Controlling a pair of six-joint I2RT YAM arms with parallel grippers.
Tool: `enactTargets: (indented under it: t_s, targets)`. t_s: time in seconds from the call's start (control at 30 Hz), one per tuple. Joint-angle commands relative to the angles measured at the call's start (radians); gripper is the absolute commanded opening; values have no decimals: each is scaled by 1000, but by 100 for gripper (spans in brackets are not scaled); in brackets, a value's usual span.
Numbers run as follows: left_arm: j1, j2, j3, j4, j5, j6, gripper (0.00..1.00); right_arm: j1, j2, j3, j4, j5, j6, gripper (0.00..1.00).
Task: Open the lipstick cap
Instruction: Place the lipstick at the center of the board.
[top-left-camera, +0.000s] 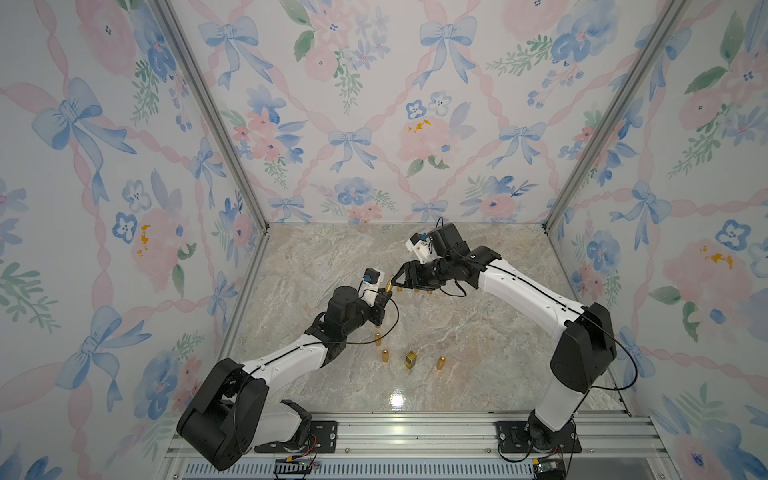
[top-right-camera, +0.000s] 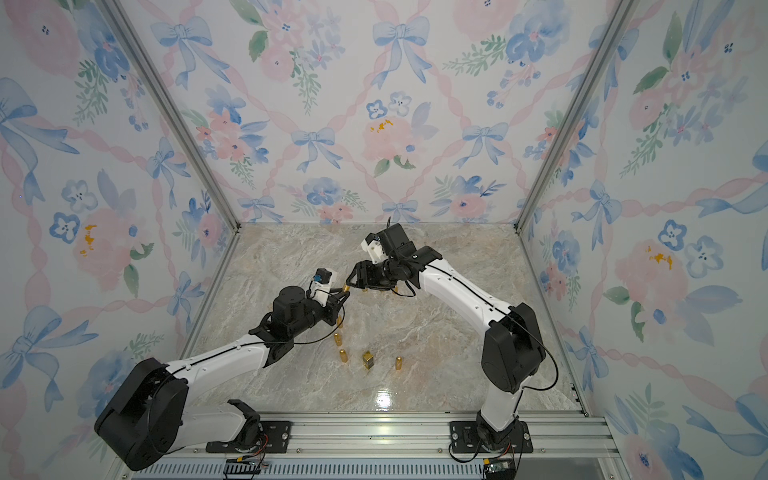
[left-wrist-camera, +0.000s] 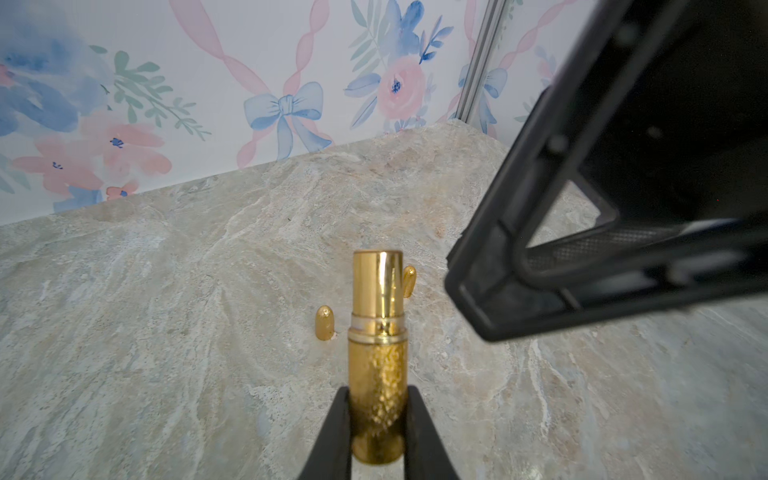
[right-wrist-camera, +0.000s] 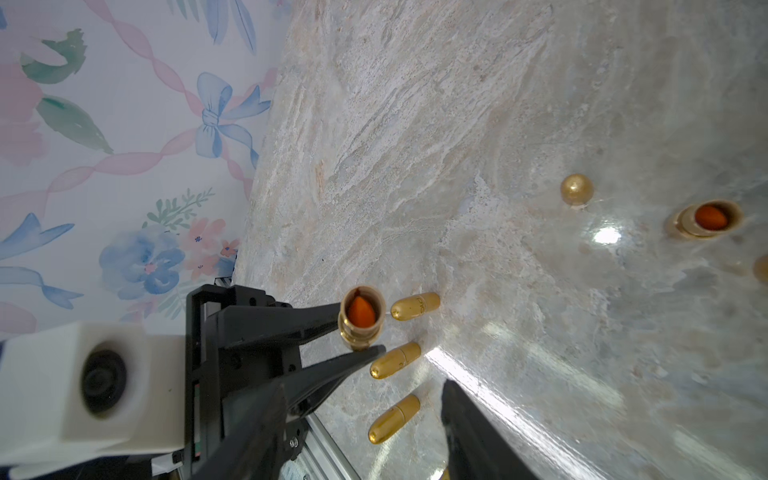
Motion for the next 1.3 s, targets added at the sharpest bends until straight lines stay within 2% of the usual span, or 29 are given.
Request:
enactTargets:
  t_s: [0.0,0.83,1.07,1.17,1.23,1.27]
  targets:
    - [7,-3,18,32,37,31,0,-1,41,21,31,-54,24,57]
    - [6,-10,21,32,47,38,0,1,118,60,51,-74,1,22]
    - [7,-6,21,32,25,32,0,-4,108,70,49,-57,-5,19]
    - [6,-7,17,30,17,31,15,-5,107,86,28,-15,-28,19]
    - [7,-15,8,31,-4,21,32,-7,114,106,6,21,-44,18]
    - [8,-23,2,31,-14,16,38,-7,117,114,-6,41,-50,19]
